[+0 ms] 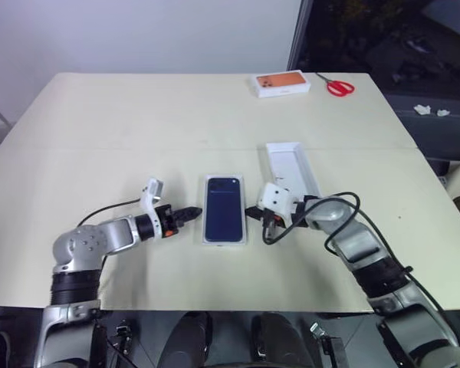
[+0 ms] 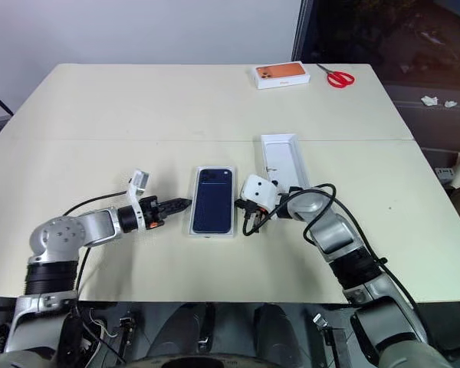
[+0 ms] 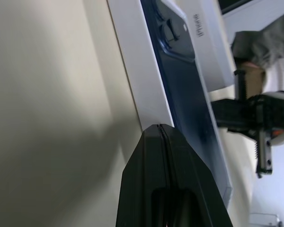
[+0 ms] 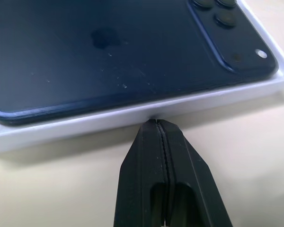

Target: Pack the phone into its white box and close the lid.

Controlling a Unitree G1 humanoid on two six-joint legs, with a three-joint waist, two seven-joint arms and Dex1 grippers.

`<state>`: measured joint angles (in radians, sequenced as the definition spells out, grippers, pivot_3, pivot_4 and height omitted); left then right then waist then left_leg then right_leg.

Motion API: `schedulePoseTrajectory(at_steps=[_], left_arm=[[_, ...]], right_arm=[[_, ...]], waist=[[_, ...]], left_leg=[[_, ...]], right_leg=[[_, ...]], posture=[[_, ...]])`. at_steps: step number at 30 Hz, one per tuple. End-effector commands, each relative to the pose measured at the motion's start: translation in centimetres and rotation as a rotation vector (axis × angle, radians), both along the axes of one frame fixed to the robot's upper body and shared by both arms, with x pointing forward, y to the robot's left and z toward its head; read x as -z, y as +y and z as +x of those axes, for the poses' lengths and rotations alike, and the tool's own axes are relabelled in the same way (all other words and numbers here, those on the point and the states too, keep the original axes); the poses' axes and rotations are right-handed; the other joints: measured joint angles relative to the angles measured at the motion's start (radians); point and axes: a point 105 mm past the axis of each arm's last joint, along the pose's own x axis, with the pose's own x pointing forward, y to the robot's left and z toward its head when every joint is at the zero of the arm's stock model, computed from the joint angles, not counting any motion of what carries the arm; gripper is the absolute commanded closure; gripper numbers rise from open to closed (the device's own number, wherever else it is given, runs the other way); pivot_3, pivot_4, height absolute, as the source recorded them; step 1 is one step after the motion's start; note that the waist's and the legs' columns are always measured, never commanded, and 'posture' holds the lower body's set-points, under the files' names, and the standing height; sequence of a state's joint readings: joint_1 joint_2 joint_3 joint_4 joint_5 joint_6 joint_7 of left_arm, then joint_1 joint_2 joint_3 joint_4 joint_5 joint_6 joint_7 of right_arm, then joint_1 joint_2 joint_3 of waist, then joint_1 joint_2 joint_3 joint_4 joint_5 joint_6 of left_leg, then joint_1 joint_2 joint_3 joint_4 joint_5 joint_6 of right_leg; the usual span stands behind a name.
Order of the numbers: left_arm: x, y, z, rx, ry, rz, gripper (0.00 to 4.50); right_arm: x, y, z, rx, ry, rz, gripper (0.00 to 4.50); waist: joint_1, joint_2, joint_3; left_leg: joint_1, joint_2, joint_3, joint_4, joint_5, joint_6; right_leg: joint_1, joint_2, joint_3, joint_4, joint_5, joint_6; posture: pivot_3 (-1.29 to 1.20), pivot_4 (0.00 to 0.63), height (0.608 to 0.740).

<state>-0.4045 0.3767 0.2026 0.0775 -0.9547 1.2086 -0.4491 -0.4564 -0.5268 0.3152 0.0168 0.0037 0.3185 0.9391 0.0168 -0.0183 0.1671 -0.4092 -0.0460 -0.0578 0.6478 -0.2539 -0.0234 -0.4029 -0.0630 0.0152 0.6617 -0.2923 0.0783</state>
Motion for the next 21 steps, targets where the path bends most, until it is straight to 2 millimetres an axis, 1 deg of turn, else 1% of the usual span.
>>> schedulePoseTrajectory(at_steps=[1, 4, 8, 13, 16, 18, 21], left_arm=[[0.4, -3.0, -0.2, 0.083, 0.026, -0.03, 4.48], [0.4, -4.1, -0.1, 0.109, 0.03, -0.038, 4.48], [0.5, -5.2, -0.4, 0.155, 0.037, -0.039, 4.48], [0.4, -6.0, -0.6, 0.185, 0.035, -0.043, 4.48], [0.5, -6.0, -0.8, 0.191, 0.032, -0.03, 4.48], [0.5, -5.6, -0.9, 0.193, 0.028, -0.025, 4.48], [0.4, -4.4, -0.5, 0.171, 0.025, -0.013, 4.48]], right_arm=[[-0.1, -1.0, -0.5, 0.01, 0.002, -0.011, 4.5], [-0.2, -1.7, -0.5, 0.029, 0.001, -0.016, 4.5], [-0.5, -3.1, 0.1, 0.07, -0.013, -0.036, 4.5], [-0.6, -4.5, 0.5, 0.085, -0.022, -0.059, 4.5], [-0.6, -4.7, 0.6, 0.088, -0.022, -0.063, 4.5], [-0.6, -4.6, 0.5, 0.077, -0.02, -0.061, 4.5], [-0.5, -4.8, 0.5, 0.058, -0.034, -0.082, 4.5]], waist=[[0.0, 0.0, 0.0], [0.0, 0.0, 0.0], [-0.002, 0.0, 0.0], [-0.001, 0.0, 0.0], [-0.002, 0.0, 0.0], [-0.003, 0.0, 0.0], [-0.004, 0.0, 0.0]], left_leg=[[0.0, 0.0, 0.0, 0.001, 0.0, 0.0], [0.001, -0.001, 0.0, 0.001, -0.001, 0.001], [0.002, -0.001, -0.001, 0.001, -0.001, 0.001], [0.002, -0.001, -0.001, 0.001, 0.0, 0.0], [0.003, -0.001, -0.001, 0.001, 0.0, 0.0], [0.003, 0.0, -0.001, 0.001, 0.0, 0.0], [0.003, 0.0, -0.001, 0.001, 0.0, -0.001]], right_leg=[[0.001, 0.0, 0.0, 0.0, 0.0, 0.0], [0.003, 0.0, -0.001, -0.001, 0.0, 0.0], [0.004, 0.0, -0.001, -0.001, 0.0, 0.0], [0.006, 0.0, -0.002, -0.003, 0.0, 0.0], [0.006, 0.0, -0.002, -0.003, 0.0, 0.0], [0.006, 0.0, -0.002, -0.003, 0.0, 0.0], [0.006, 0.0, -0.002, -0.003, 0.0, 0.0]], posture=[[0.0, 0.15, 0.74], [0.0, 0.15, 0.74], [0.0, 0.15, 0.74], [0.0, 0.15, 0.74], [0.0, 0.15, 0.74], [0.0, 0.15, 0.74], [0.0, 0.15, 0.74]])
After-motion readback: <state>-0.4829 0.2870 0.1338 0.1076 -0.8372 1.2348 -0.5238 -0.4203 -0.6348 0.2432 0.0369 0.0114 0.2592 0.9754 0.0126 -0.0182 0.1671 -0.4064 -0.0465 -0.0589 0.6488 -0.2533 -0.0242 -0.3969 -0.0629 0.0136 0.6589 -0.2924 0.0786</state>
